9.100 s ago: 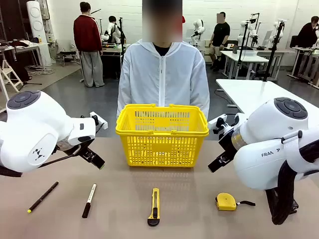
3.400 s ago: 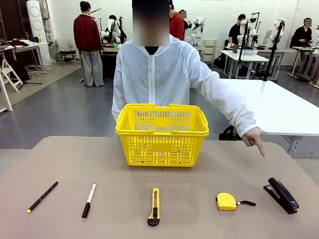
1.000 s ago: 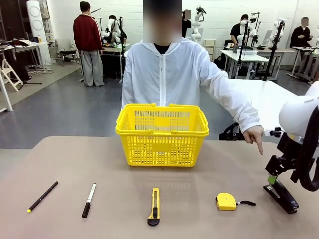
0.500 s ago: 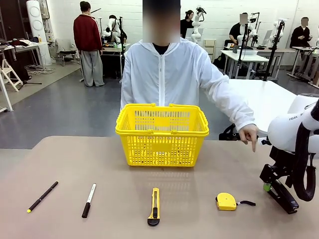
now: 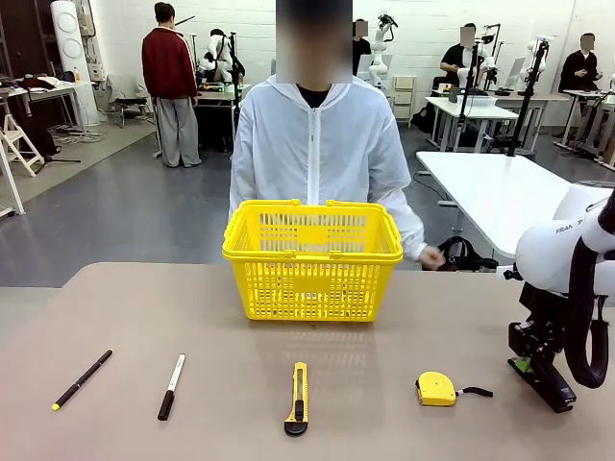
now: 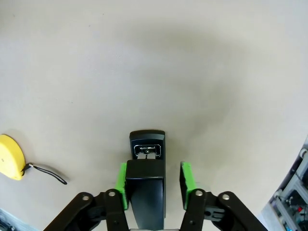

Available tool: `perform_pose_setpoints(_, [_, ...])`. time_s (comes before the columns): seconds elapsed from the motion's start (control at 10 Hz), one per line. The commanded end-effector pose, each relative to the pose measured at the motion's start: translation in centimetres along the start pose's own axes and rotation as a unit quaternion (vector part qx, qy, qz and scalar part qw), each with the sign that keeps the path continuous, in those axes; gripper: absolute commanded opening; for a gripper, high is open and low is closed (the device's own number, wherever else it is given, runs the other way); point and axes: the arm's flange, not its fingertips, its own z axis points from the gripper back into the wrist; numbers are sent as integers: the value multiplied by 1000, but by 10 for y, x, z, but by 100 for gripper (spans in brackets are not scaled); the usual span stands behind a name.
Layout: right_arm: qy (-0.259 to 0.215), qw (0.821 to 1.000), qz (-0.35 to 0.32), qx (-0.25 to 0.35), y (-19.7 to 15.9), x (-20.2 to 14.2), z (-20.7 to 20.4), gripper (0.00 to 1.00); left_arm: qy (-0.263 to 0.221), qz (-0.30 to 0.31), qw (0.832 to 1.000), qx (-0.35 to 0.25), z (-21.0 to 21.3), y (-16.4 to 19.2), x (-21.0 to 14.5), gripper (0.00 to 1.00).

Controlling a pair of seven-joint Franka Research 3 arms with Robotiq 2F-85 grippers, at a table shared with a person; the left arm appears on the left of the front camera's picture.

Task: Place the items the person wants into the basket.
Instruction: Pick up the item the person points to and place it in the Market Basket.

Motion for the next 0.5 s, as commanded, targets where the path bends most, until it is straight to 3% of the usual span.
perform_pose_setpoints(0.0, [3, 1000, 1, -19, -2, 0, 2, 0, -3, -9, 1000, -6, 2, 1, -1, 100])
perform_pose_setpoints(0.4, [7, 1000, -7, -20, 0, -3, 7, 0, -3, -9, 1000, -6, 2, 1, -1, 100])
